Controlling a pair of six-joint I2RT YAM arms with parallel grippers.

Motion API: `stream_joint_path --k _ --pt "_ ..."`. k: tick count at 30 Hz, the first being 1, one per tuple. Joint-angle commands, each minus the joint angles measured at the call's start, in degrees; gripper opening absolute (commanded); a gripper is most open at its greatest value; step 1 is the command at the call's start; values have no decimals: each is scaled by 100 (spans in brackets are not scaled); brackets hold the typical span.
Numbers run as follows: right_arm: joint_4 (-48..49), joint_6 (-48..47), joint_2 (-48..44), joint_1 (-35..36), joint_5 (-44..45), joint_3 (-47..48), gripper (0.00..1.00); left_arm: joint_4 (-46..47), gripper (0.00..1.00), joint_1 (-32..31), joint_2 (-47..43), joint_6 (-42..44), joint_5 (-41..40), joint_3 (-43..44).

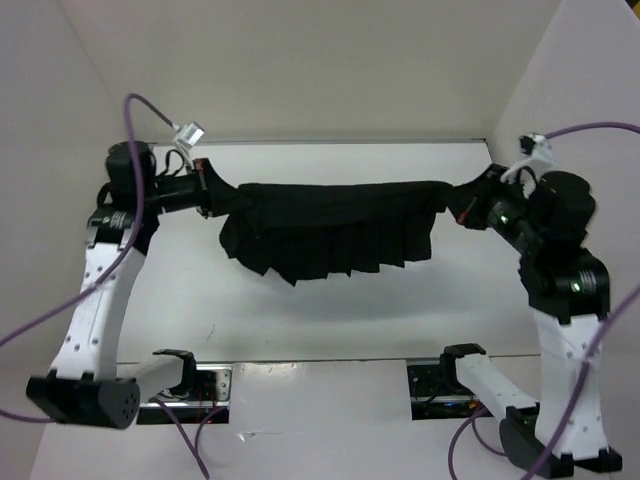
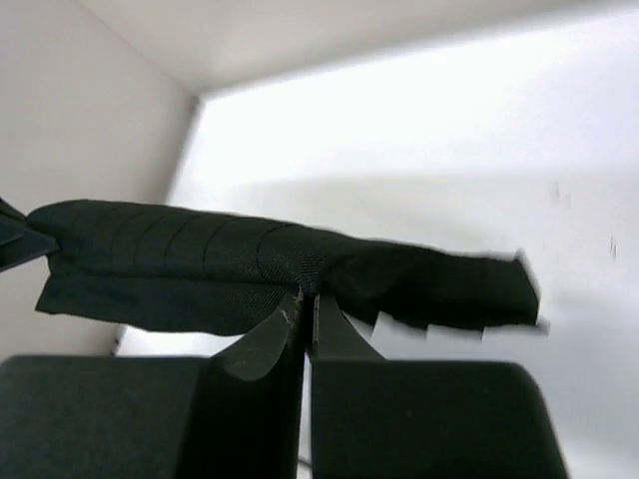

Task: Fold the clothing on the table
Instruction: Flatten the skirt out

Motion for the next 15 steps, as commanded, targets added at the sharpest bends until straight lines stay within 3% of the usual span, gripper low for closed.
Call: stream_joint_path --k 1,6,8,11,15 --pt "471 -107 -83 -8 258 414 0 241 3 121 -227 -36 308 254" --pt "1253 121 942 -8 -198 81 0 293 3 173 597 34 -87 315" --pt "1683 191 1366 -8 -409 -51 0 399 3 173 1353 104 -218 315" --pt "1923 192 2315 -8 -550 132 0 391 3 173 2896 166 -220 1069" --pt "1993 86 3404 -8 -42 1071 0 232 3 226 4061 113 105 2764"
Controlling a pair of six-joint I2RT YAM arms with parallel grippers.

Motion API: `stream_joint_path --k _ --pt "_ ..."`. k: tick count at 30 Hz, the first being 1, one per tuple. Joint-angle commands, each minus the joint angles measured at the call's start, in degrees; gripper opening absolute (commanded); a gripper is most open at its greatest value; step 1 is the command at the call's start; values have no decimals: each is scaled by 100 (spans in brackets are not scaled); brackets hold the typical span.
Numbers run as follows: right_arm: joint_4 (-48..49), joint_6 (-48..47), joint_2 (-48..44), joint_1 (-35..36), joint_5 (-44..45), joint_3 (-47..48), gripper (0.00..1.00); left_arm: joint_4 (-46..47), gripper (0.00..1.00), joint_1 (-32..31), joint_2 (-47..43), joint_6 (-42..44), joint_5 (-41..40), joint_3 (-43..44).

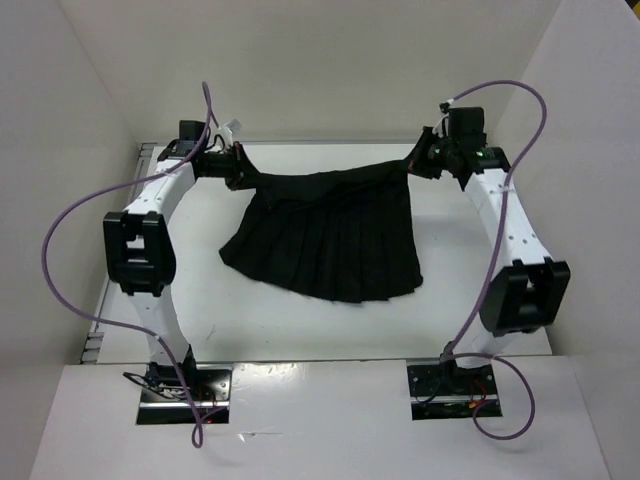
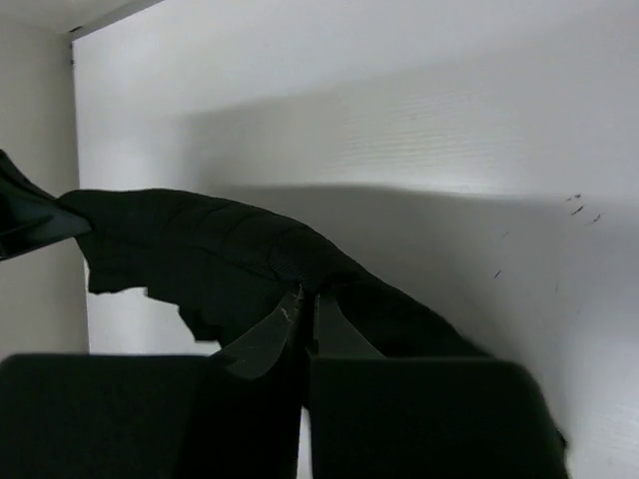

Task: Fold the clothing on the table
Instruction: Flatten the skirt out

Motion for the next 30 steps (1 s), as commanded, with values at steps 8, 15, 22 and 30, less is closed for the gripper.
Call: stream_joint_path --k 8,15,22,30 --pt "635 -200 6 -3 780 1910 0 -162 7 113 698 -344 444 3584" --pt "336 -306 -749 -3 447 348 0 672 8 113 -374 -291 445 1172" --pt "-524 28 -1707 102 -116 -2577 0 919 10 -194 -1200 -1 199 -2327" --pt "-2502 239 -2447 445 243 -2329 47 -644 76 -362 -2870 632 -565 -3632"
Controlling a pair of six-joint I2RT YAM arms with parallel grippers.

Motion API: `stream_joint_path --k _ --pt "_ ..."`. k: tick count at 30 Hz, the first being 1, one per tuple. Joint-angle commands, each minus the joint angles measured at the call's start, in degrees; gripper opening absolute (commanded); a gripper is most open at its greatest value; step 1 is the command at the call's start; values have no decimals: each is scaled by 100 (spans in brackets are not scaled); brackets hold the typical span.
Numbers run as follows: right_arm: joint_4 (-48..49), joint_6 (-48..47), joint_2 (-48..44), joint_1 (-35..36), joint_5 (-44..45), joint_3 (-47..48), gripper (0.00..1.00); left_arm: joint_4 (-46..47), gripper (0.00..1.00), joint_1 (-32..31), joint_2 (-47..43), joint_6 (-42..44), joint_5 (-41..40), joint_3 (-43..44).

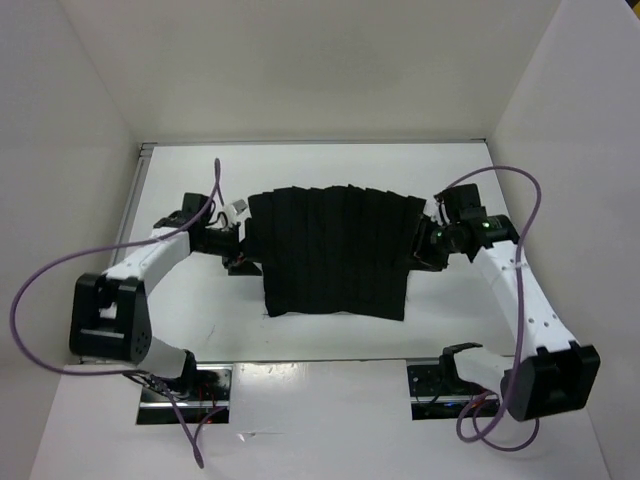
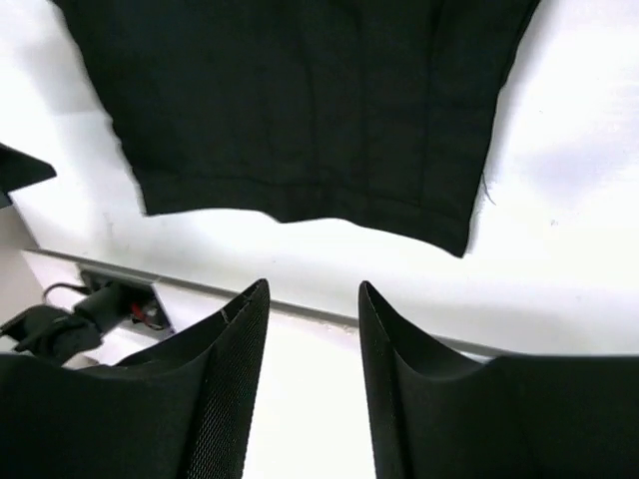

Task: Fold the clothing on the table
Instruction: Flatten the skirt out

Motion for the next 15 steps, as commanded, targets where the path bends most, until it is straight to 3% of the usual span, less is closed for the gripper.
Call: stream_joint_path --k 1,4,7,9,10,11,12,13,15 --pt "-632 79 -388 23 239 768 47 -510 78 51 -821 461 -229 382" --pt "-265 79 -11 23 301 1033 41 -258 78 51 -638 366 -229 698" --pt "550 79 499 76 204 937 31 636 65 51 36 -12 -229 760" --pt "904 201 1060 76 458 778 24 982 23 -1 504 -240 -333 839" --pt "1149 280 1263 76 607 778 17 1175 7 -1 950 -303 -561 892" --pt "1247 359 1578 145 757 708 17 1177 0 -1 1146 -303 -685 962" --pt "1318 421 1685 233 958 629 17 1177 0 -1 1278 -303 -773 963" --pt "1319 422 1765 286 1056 628 26 1090 5 -1 1366 -251 -939 963" --pt "1258 475 1766 374 1222 471 31 827 32 -124 1089 -137 -1116 840"
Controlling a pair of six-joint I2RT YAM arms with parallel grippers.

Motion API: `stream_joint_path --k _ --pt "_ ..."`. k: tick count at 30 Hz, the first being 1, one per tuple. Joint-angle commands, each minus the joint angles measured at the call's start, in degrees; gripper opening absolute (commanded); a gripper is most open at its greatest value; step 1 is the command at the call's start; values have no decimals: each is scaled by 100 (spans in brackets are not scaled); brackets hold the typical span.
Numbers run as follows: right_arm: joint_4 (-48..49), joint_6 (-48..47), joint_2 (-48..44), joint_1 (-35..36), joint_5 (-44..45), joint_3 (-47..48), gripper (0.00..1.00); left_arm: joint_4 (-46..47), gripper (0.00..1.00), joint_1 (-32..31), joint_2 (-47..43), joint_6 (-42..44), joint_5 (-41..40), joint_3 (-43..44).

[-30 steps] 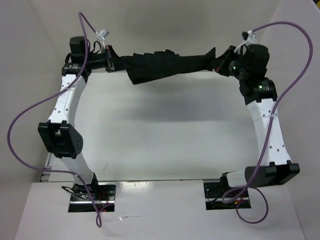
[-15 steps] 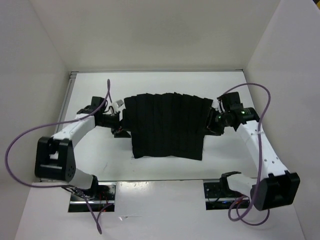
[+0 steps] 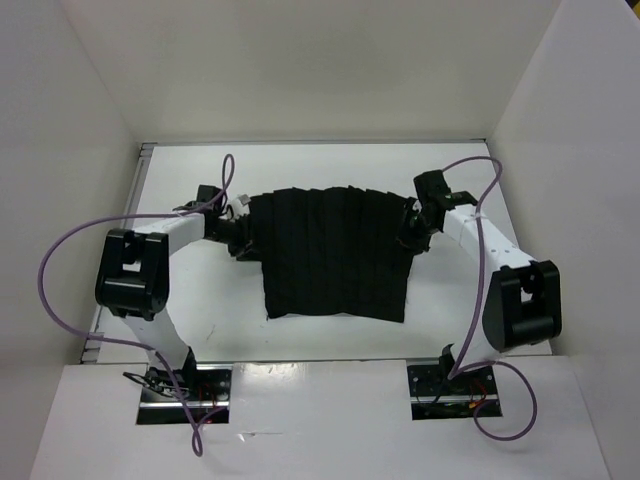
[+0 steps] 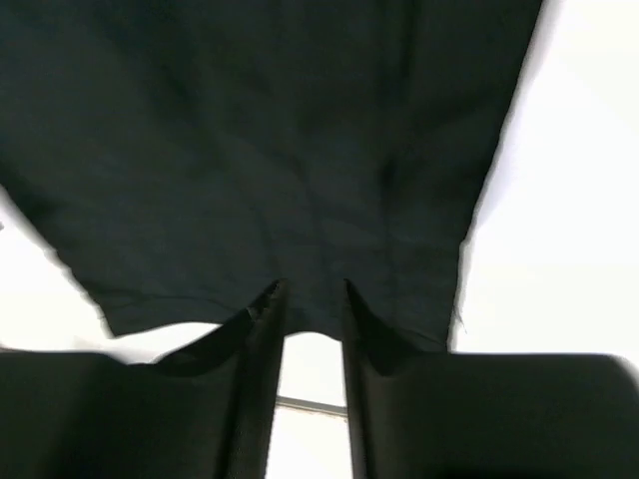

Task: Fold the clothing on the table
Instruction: Flatten the skirt out, then fold the skirt

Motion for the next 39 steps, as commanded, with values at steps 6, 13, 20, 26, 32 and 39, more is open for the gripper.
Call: stream_joint_path --k 6,13,20,26,32,39 --pt "-249 338 -702 255 906 -695 40 -648 82 -315 -1871 -108 -1045 -883" --pt "-688 583 -791 255 1038 -643 40 -948 82 -728 -2717 -591 -1204 -1632" --pt "-952 698 -993 307 1039 -529 40 -782 75 -1431 -2667 -1066 -1801 -1993" --pt "-1339 751 -1186 307 1275 -370 40 -667 71 -1827 -2367 -1268 -2329 -2116" --pt "-1594 804 -1309 307 1399 -256 40 -552 56 -1880 -2138 -1321 -2523 -2168" --pt "-1708 856 -1362 307 1452 -142 40 -605 53 -1880 -2367 -1436 -2891 -2169"
